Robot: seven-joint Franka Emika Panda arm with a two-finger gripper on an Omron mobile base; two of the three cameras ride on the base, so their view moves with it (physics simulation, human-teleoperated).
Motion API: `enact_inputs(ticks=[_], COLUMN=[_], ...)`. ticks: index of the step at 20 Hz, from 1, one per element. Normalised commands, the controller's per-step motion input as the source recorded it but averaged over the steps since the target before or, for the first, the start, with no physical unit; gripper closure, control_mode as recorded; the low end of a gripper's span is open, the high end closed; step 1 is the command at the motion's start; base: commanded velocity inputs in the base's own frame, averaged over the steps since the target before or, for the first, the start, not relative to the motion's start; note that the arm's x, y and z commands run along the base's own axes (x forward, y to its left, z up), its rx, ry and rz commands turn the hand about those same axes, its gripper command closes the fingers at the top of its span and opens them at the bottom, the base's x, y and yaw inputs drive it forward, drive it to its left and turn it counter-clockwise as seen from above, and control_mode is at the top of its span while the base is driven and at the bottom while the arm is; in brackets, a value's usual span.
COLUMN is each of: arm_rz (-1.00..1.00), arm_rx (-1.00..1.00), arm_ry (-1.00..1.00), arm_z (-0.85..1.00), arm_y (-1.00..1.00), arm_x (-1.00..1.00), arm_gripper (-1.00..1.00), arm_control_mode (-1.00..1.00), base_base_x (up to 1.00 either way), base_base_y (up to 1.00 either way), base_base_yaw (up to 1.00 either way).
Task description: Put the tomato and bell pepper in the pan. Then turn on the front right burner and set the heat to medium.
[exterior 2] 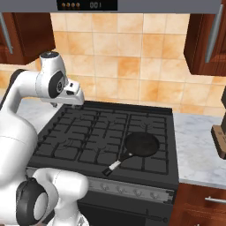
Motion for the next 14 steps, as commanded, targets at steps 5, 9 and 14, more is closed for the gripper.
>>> enact_inputs(ticks=[5, 9, 14], arm_rz=[0.04, 0.08, 0.11], arm_rx=[0.0, -0.03, -0.01], arm_ry=[-0.01, -0.02, 0.0], arm_z=[-0.18, -0.24, -0.22], arm_y=[0.82, 0.98, 0.77], arm_x=[-0.25, -0.36, -0.38], arm_gripper=[-1.0, -1.0, -1.0], arm_control_mode=[-1.0, -1.0, -1.0], base_base_x=[0.0, 0.0, 0.0], base_base_y=[0.0, 0.0, 0.0], base_base_yaw=[0.0, 0.0, 0.0])
